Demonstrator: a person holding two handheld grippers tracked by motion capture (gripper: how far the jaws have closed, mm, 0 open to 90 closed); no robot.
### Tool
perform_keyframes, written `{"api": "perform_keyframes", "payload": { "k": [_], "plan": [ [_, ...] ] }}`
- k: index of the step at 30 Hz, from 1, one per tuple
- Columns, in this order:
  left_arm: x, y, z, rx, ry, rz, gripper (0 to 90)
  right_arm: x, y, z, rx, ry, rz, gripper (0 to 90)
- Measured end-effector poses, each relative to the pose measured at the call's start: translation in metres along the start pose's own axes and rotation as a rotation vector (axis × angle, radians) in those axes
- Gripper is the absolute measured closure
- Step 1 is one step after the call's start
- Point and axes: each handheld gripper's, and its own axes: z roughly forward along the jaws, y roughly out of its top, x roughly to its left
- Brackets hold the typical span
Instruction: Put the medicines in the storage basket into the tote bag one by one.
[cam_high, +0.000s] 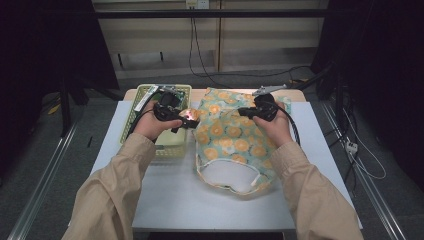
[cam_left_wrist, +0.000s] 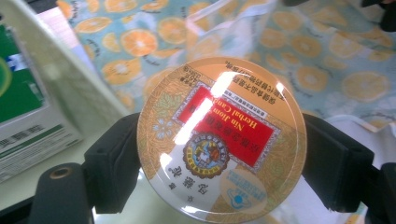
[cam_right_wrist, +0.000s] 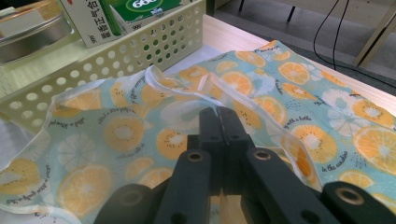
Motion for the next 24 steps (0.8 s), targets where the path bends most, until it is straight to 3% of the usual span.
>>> {"api": "perform_keyframes", "payload": {
  "k": [10,20,24],
  "plan": [
    [-0.029,0.004,0.010,0.006,-0.061,0.069,20.4,0.001,0.001,-0.002,-0.005,0.000,-0.004,90.0],
    [-0.045,0.003,0.033,0.011,-0.078,0.073,20.4,-0.002,0.002,-0.007,-0.017,-0.003,-0.002,90.0],
    [-0.054,0.003,0.042,0.014,-0.098,0.094,20.4,-0.002,0.002,-0.009,-0.020,0.000,-0.002,90.0]
  ]
}}
